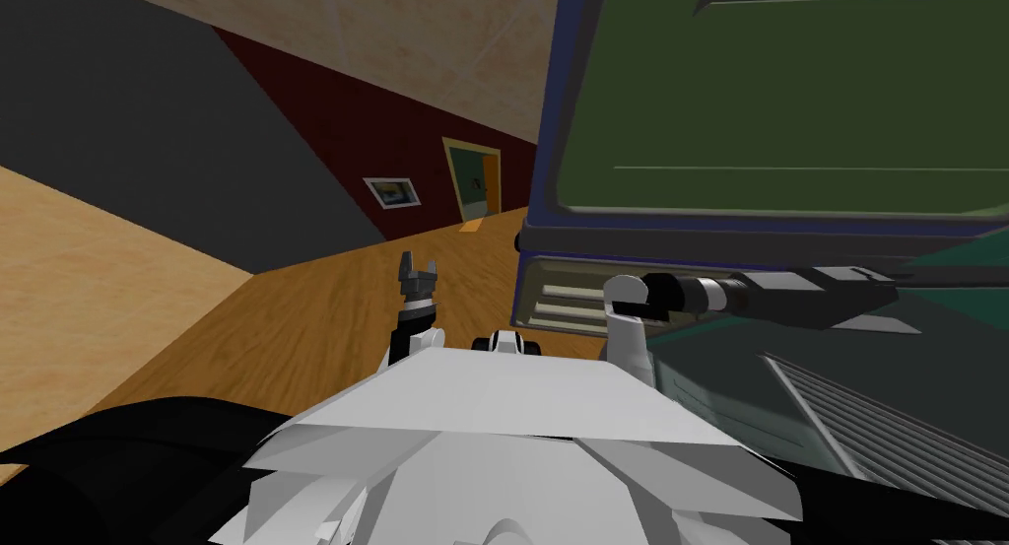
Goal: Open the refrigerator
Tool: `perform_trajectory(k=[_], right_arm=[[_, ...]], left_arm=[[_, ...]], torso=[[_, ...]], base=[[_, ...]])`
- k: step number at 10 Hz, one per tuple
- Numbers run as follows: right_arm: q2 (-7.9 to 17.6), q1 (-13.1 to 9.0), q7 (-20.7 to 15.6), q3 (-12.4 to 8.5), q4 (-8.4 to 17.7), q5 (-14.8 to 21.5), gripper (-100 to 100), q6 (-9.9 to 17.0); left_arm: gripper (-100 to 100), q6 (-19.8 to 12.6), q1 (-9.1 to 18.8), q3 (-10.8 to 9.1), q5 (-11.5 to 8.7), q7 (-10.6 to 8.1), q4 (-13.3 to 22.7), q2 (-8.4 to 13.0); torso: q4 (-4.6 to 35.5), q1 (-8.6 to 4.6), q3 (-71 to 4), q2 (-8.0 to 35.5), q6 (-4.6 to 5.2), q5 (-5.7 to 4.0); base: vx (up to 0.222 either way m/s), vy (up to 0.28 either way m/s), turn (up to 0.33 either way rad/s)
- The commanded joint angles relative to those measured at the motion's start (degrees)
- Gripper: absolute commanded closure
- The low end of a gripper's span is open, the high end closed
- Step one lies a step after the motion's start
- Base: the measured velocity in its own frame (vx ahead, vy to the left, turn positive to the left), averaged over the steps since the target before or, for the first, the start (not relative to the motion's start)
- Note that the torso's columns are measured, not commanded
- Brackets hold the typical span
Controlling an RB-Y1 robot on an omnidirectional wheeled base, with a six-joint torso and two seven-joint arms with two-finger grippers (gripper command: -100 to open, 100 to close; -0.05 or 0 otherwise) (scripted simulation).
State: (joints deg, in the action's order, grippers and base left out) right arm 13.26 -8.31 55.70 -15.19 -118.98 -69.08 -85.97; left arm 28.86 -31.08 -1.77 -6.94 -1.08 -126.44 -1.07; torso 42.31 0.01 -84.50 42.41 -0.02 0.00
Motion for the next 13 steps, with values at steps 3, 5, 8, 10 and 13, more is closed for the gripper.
perform_trajectory(k=[3, 5, 8, 10, 13], right_arm=[[0.73, -4.84, -2.34, -6.86, 0.83, 0.30, -100, 0.56], [1.06, -7.01, -3.30, -10.03, 1.18, 0.42, -100, 0.76], [1.74, -11.24, -5.18, -15.28, 1.70, 0.56, -100, 1.21], [2.10, -13.27, -6.10, -18.52, 1.89, 0.60, -100, 1.47], [2.48, -15.23, -7.01, -23.02, 2.02, 0.62, -100, 1.76]], left_arm=[[0, 0.00, -0.02, -0.01, 0.00, 0.00, 0.00, 0.00], [0, 0.00, -0.01, -0.01, 0.00, 0.00, 0.00, 0.00], [0, 0.00, 0.00, 0.00, 0.00, 0.00, 0.00, 0.00], [0, 0.00, 0.01, 0.01, 0.00, 0.00, 0.00, 0.00], [0, 0.00, -0.01, -0.01, 0.00, 0.00, 0.00, 0.00]], torso=[[-0.07, 0.00, -0.18, -0.32, 0.06, 0.01], [-0.01, -0.04, -0.04, -0.09, 0.05, 0.00], [-0.04, 0.01, -0.09, -0.16, -0.03, 0.00], [-0.01, 0.08, -0.02, -0.01, -0.03, 0.02], [-0.04, -0.06, -0.11, -0.23, 0.06, -0.01]], base=[[0.197, -0.004, -0.235], [0.182, 0.008, -0.235], [0.216, 0.030, -0.321], [0.192, 0.062, -0.267], [0.201, 0.055, -0.232]])
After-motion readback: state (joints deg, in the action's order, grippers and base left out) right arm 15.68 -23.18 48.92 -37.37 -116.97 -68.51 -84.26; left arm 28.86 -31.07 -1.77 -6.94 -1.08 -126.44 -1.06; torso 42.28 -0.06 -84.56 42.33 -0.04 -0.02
